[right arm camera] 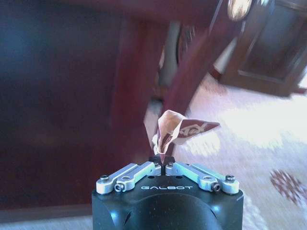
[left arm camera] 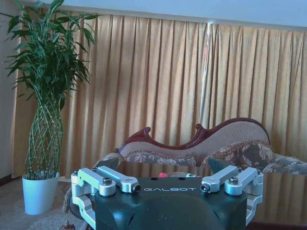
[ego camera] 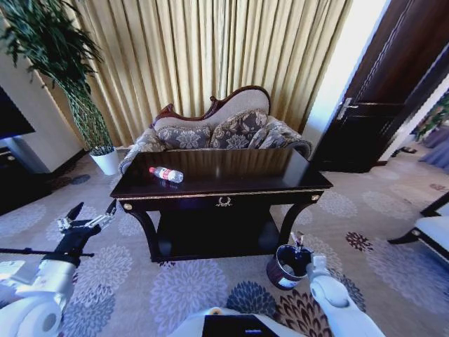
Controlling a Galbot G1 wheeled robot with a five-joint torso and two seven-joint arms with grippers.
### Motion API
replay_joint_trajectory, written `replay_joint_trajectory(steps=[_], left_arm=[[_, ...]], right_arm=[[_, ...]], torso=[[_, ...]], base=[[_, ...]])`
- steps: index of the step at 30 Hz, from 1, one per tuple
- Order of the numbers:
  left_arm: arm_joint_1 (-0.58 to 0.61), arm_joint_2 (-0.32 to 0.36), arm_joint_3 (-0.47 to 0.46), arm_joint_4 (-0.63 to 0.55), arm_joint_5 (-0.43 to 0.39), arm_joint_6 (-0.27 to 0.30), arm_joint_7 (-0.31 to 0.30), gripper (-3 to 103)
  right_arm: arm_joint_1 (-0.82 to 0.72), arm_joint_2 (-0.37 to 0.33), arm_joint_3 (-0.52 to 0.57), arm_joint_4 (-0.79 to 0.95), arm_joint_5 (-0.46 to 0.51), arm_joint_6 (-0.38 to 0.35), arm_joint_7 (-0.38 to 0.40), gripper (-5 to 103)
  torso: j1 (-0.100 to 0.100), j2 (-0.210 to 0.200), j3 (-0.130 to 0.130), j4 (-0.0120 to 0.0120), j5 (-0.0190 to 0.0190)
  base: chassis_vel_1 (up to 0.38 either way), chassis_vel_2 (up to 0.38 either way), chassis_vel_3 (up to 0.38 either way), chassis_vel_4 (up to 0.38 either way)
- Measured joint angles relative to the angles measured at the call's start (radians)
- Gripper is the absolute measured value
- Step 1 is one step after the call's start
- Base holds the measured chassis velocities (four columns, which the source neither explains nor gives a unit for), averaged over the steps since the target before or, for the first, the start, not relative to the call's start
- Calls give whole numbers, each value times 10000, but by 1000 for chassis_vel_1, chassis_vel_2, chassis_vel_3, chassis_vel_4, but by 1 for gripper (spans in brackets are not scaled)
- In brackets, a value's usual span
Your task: Move to the front of the table and place the trash on the table into the trash bin.
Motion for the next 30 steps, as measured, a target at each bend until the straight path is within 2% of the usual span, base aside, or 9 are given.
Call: replay_joint_trajectory(steps=[4, 13, 19, 20, 22, 24, 27, 29, 30], left_arm=[[-18, -30, 33, 20, 61, 27, -3, 100], [68, -107, -39, 113, 96, 22, -3, 100], [30, -152, 8, 151, 121, -10, -14, 100], [30, -152, 8, 151, 121, -10, -14, 100], [11, -144, 12, 153, 121, -24, -28, 100], [0, -143, 20, 162, 121, -50, -36, 100], [-13, -140, 42, 197, 121, -162, -62, 100], [0, -130, 41, 197, 116, -165, -62, 100], [4, -126, 38, 197, 111, -168, -62, 100]], right_arm=[[1092, 73, -496, -1917, -393, 264, 212, 0], [2119, 289, -834, -4091, -1303, 613, 287, -3], [2406, 490, -846, -4785, -1757, 990, 426, 18], [2406, 490, -846, -4785, -1757, 990, 426, 18], [2410, 509, -845, -4775, -1749, 1065, 489, 29], [2407, 513, -845, -4749, -1743, 1077, 506, 29], [2336, 511, -835, -4631, -1723, 1125, 560, 45], [2310, 504, -822, -4607, -1718, 1140, 574, 45], [2295, 498, -816, -4592, -1715, 1144, 582, 56]], torso=[[0, 0, 1, -2, -2], [0, 0, 0, -5, -1], [0, 1, 0, -4, -1], [0, 1, 0, -4, -1], [0, 1, 0, -4, -1], [0, 1, 0, -4, -1], [0, 1, -1, -3, -1], [0, 1, -1, -4, -1], [0, 1, -1, -4, -1]], base=[[0, 0, 0, 0], [0, 0, 0, 0], [0, 0, 0, 0], [0, 0, 0, 0], [0, 0, 0, 0], [0, 0, 0, 0], [0, 0, 0, 0], [0, 0, 0, 0], [0, 0, 0, 0]])
